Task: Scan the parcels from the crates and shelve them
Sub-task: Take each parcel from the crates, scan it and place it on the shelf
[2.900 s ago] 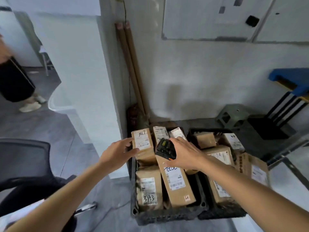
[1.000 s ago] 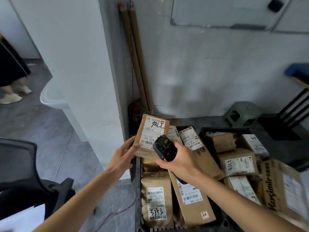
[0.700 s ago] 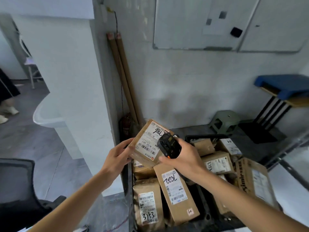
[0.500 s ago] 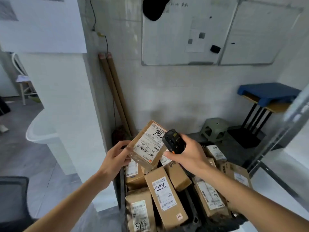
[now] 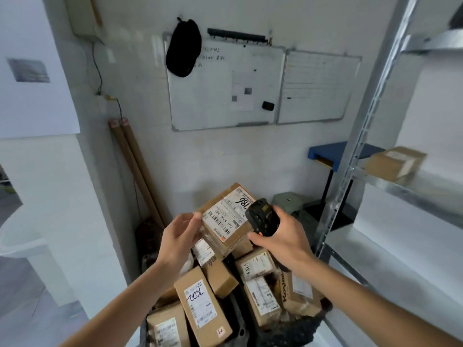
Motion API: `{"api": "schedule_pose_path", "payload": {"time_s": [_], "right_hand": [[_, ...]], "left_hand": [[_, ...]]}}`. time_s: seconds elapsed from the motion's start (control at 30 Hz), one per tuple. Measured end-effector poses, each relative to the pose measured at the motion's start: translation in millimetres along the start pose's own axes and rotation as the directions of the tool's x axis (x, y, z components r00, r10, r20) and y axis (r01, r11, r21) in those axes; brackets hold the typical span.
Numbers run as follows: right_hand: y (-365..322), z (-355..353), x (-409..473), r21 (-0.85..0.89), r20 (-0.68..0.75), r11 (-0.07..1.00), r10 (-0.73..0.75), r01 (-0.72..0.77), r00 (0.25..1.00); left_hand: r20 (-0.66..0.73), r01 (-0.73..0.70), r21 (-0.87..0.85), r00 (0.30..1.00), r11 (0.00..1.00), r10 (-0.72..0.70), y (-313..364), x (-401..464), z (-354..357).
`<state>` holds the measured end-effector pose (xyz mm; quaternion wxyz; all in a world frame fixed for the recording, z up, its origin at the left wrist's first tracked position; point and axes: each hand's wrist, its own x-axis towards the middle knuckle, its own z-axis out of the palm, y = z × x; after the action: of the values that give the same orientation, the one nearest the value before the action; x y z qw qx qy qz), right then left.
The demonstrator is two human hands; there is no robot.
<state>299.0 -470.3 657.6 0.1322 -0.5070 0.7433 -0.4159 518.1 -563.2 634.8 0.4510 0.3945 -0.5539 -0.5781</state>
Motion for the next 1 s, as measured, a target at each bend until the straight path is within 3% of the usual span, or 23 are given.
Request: {"api": "schedule_pose_path", "payload": {"time_s": [0.33,0.57,1.0], "right_hand": [[41.0,-77.9,-49.1,0.011,-0.043,0.999,0.036,-0.036,0.998],[63.0,-117.3,-69.5,0.017,0.006,0.999,0.042,-0.043,0.999],[83.9,-155.8,-84.7,0.002,0.077,0.994,0.111,-0.112,0.991]], "left_hand": [[0.093,0.085,-0.022,0.992,0.996,-0.083,9.6,-34.0,92.4],[0.020,0.119,-0.014,0.993,0.993,-0.119,8.4,-43.6,126.6],[0.282,0.219,0.054,0.933,0.974,-0.225,5.6,-49.3,153.9]]}}
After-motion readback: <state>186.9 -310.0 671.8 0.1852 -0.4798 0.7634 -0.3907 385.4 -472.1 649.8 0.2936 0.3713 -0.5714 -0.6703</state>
